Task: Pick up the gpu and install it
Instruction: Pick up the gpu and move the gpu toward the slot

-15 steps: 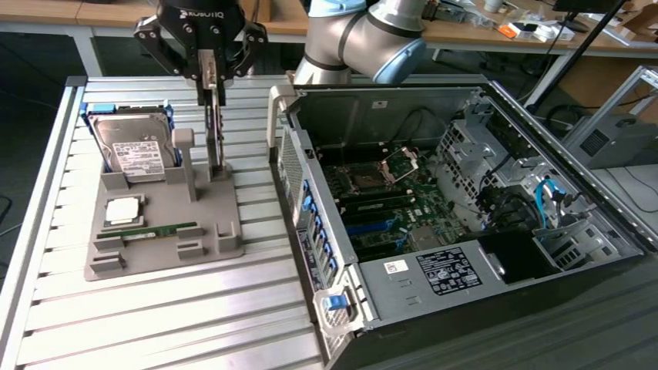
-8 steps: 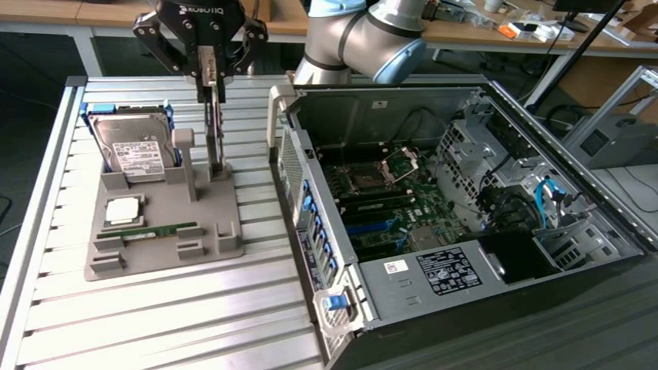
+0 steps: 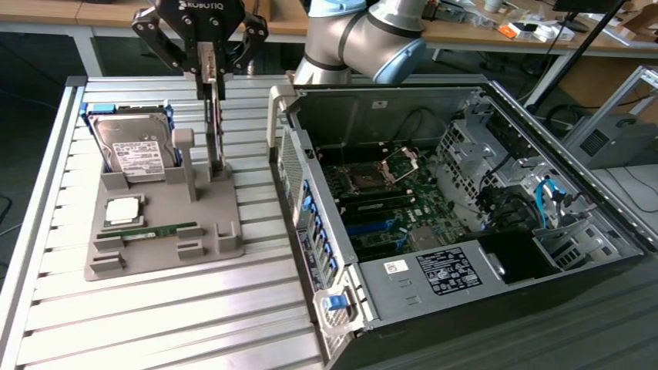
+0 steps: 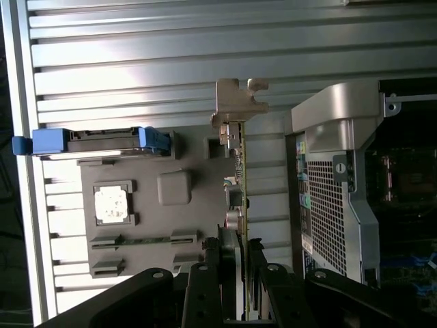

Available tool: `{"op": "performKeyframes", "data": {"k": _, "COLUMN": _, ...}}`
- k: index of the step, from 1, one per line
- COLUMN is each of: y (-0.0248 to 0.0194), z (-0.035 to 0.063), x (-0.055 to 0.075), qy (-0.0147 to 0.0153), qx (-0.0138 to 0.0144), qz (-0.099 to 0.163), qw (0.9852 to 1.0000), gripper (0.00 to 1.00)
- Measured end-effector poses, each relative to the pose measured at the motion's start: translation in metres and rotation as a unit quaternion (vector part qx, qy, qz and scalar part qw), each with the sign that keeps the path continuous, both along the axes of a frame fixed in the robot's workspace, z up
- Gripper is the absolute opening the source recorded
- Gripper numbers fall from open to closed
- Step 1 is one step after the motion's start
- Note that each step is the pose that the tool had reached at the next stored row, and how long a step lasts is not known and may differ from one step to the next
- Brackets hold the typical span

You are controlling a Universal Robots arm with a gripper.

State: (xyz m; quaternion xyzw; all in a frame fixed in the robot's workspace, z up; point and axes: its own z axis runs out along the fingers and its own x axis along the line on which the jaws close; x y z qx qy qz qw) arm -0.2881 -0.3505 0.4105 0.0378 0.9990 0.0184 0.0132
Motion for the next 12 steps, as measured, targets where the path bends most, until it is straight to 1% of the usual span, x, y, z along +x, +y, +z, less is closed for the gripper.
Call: {"op": "performKeyframes", "data": {"k": 12, "y": 0.0000, "z": 0.0052, "x": 0.0000, "qy": 0.0000, "qx": 0.0007, "qz": 0.000, "qw": 1.0000, "gripper": 0.27}}
